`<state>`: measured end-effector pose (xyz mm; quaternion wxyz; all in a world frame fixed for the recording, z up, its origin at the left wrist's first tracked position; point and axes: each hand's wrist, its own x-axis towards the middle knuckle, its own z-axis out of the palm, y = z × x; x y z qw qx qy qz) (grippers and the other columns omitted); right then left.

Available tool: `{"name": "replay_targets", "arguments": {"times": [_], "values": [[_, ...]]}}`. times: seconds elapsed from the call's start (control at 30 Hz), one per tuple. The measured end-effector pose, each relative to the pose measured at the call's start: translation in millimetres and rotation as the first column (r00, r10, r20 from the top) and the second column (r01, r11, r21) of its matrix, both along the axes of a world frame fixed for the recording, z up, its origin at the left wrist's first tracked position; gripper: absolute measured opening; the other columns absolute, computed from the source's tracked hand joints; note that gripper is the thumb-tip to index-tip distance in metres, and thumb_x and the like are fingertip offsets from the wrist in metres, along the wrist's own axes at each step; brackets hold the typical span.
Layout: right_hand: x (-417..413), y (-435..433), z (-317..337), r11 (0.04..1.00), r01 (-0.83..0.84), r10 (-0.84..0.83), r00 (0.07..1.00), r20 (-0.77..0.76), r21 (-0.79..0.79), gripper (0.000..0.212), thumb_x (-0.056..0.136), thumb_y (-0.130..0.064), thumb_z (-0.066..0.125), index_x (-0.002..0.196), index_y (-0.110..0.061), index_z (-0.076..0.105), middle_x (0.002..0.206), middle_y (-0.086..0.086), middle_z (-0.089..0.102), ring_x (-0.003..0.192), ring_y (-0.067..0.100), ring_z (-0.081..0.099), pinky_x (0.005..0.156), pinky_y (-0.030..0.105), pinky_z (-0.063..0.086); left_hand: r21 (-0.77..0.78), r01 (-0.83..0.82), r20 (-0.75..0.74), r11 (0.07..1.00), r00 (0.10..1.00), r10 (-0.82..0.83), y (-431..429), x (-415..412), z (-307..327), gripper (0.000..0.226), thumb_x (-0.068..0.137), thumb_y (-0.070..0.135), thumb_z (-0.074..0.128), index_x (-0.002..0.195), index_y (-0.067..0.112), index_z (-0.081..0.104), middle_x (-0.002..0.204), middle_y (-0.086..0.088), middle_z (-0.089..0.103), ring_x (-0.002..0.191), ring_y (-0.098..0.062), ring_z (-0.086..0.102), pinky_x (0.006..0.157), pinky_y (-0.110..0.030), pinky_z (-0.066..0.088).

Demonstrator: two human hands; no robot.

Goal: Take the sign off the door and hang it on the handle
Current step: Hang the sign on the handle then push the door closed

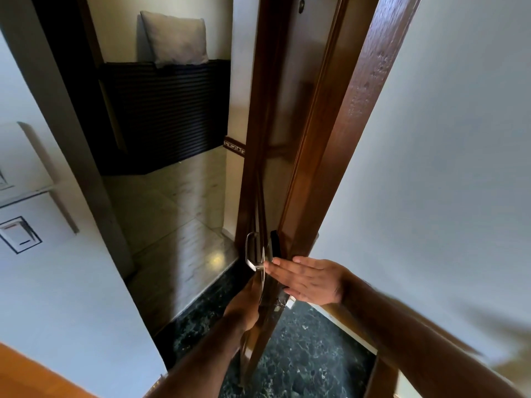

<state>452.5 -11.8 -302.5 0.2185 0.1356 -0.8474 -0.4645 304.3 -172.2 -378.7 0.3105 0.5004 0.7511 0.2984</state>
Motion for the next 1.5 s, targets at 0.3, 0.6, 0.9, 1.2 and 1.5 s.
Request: {"name": "replay_targets", "arguments": {"times": [0.3, 0.6, 0.9, 1.2, 1.5], "values": [[-2, -13, 8, 0.999, 0.009, -0.008, 1.0, 0.021, -0.036, 0.087, 0.1, -0.047, 0.047, 0.163, 0.0, 0.009, 0.166, 0.003, 0.029, 0.16, 0.03, -0.007, 0.129, 0.042, -0.009, 0.159, -0.325, 0.04, 0.932, 0.945, 0.323, -21, -56, 68, 0.082, 0.092, -0.013, 0.044, 0.158, 0.034, 0.028, 0.157, 0.003, 0.045, 0.143, -0.011, 0.046, 0.114, -0.03, 0.037], [-27, -27, 3, 0.995, 0.072, -0.068, 0.996, 0.064, -0.063, 0.066, 0.108, -0.036, 0.021, 0.164, -0.005, 0.011, 0.174, 0.012, 0.0, 0.16, 0.024, -0.004, 0.127, 0.042, -0.014, 0.93, 0.217, -0.332, 0.296, 0.843, 0.424, -4, -38, 275, 0.056, 0.098, 0.008, 0.051, 0.152, 0.0, 0.037, 0.163, -0.016, 0.031, 0.156, -0.026, 0.022, 0.128, -0.044, 0.02], [-75, -70, 9, 0.987, 0.012, -0.004, 0.999, 0.05, -0.161, 0.063, 0.109, -0.033, 0.028, 0.163, -0.002, 0.019, 0.173, 0.012, 0.009, 0.16, 0.023, 0.006, 0.129, 0.042, -0.005, 0.507, 0.59, -0.813, 0.629, 0.086, 0.575, 4, -46, 303, 0.061, 0.104, 0.031, 0.037, 0.158, 0.004, 0.028, 0.168, -0.011, 0.025, 0.157, -0.03, 0.021, 0.128, -0.051, -0.002], [-106, -89, -5, 0.995, 0.045, -0.025, 0.976, 0.218, -0.089, 0.072, 0.104, -0.021, 0.044, 0.163, 0.003, 0.011, 0.173, 0.018, -0.001, 0.16, 0.032, -0.007, 0.127, 0.051, -0.01, 0.485, 0.482, -0.825, 0.73, -0.025, 0.565, -25, -112, 298, 0.064, 0.103, 0.035, 0.034, 0.159, 0.006, 0.025, 0.169, -0.01, 0.019, 0.157, -0.03, 0.011, 0.126, -0.055, -0.005], [-108, -81, -22, 0.954, 0.196, -0.155, 0.971, 0.183, -0.228, 0.059, 0.105, -0.02, 0.047, 0.159, 0.0, 0.03, 0.168, 0.021, 0.023, 0.157, 0.04, 0.016, 0.126, 0.053, 0.011, 0.48, 0.341, -0.815, 0.808, -0.168, 0.555, -59, -149, 305, 0.06, 0.105, 0.03, 0.041, 0.159, 0.007, 0.029, 0.168, -0.012, 0.026, 0.155, -0.032, 0.021, 0.125, -0.053, 0.001]]}}
